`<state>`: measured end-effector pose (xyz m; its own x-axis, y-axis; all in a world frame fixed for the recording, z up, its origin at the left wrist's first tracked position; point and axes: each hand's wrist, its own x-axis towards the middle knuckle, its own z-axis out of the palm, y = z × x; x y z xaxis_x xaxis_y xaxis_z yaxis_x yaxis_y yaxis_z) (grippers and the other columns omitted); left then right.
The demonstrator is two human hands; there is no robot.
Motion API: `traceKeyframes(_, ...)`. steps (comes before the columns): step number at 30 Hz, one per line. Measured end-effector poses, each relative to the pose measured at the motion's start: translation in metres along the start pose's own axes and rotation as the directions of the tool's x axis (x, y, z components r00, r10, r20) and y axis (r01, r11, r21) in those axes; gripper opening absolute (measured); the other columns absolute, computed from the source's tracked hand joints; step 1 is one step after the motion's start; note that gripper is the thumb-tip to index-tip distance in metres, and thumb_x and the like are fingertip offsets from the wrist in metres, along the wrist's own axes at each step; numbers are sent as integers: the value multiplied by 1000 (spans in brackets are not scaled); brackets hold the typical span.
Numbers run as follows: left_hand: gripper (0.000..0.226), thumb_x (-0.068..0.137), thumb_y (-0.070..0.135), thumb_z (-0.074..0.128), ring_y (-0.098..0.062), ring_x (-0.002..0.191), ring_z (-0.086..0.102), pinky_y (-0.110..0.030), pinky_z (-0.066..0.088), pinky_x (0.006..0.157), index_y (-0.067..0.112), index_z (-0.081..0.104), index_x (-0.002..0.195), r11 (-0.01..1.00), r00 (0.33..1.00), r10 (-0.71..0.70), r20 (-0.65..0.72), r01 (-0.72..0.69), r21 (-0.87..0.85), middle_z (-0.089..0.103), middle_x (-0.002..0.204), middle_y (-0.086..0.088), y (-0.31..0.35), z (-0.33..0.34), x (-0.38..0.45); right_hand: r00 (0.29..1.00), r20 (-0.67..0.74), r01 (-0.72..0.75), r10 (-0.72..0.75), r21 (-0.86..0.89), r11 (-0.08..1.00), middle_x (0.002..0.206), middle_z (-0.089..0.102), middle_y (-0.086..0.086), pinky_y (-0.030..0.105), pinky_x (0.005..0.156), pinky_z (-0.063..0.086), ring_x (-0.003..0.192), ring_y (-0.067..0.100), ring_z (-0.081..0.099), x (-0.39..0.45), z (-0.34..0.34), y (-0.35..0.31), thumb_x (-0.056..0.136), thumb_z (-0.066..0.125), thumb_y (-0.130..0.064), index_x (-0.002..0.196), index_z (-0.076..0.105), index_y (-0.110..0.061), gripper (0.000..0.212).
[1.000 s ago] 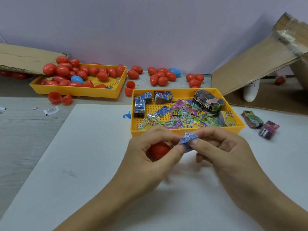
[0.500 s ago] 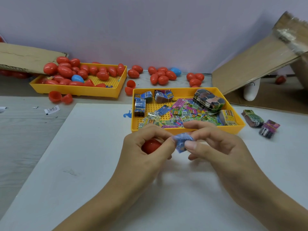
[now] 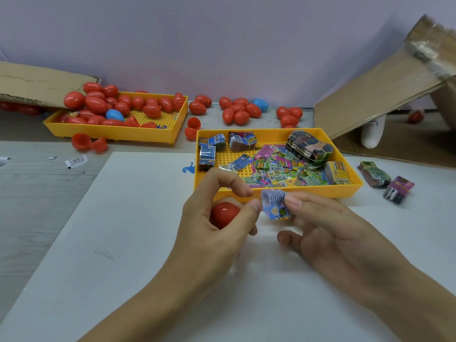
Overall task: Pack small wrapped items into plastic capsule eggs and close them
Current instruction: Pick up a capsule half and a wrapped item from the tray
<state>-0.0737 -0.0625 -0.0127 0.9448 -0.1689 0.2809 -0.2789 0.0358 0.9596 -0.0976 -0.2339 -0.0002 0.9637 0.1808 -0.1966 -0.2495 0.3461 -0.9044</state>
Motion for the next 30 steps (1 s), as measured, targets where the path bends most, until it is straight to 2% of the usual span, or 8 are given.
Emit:
traceKeyframes(6,14,82,4,60,-15,57,61,-10,40,46,16,67,78,996,994,84,73,-86,25,58,98,6,2,3,-3,999,-33,14,-13,36,999,97,67,4,31,65,45,80,9,59,0,3,1,65,85,-33,87,79,-14,30)
traceKeyframes(8,5,83,12,62,-17,54,60,-11,39,48,16,64,86,997,994,78,79,-78,-3,59,94,4,2,1,-4,998,-53,25,-22,46,999,92,66,5,29,62,48,81,10,59,0,5,1,61,89,-35,85,79,-13,34)
traceKeyframes(11,13,80,30,59,-19,55,59,-15,39,49,24,57,92,997,996,74,54,-73,-26,62,83,2,4,-3,-4,996,-88,24,-20,55,998,85,65,3,27,59,49,81,11,59,0,6,1,65,81,-29,81,79,-14,23)
traceKeyframes(13,15,81,33,62,-13,53,56,-15,39,51,25,60,94,996,994,87,67,-88,9,59,74,2,4,-3,-4,998,-61,35,-31,51,998,88,67,3,27,59,50,83,10,59,0,6,2,64,85,-31,85,79,-14,27)
traceKeyframes(18,13,81,29,70,-14,60,60,-17,46,64,26,63,91,974,981,179,70,-187,129,57,97,10,3,3,-4,999,-6,52,-52,17,999,102,71,1,26,64,51,88,11,59,0,6,5,59,90,-44,90,80,-17,42)
traceKeyframes(23,21,80,9,70,-17,69,62,-23,47,71,28,62,82,967,982,182,47,-187,174,58,92,9,-1,1,-1,997,8,74,-74,5,997,98,74,-3,25,61,52,86,7,62,-1,6,4,56,90,-43,89,81,-18,42)
traceKeyframes(28,21,72,-2,61,-14,75,60,-17,43,67,19,62,73,933,975,222,23,-219,285,57,90,8,-1,-2,3,987,-110,105,-118,-116,988,105,75,3,27,59,51,87,12,65,0,4,3,56,81,-27,79,80,-11,28)
traceKeyframes(30,15,72,-2,60,-9,70,55,-12,37,62,13,61,74,884,960,275,51,-273,380,56,86,7,-1,-3,3,957,-169,179,-236,-294,939,102,74,-4,24,59,50,82,9,65,-1,2,3,57,84,-25,77,80,-15,23)
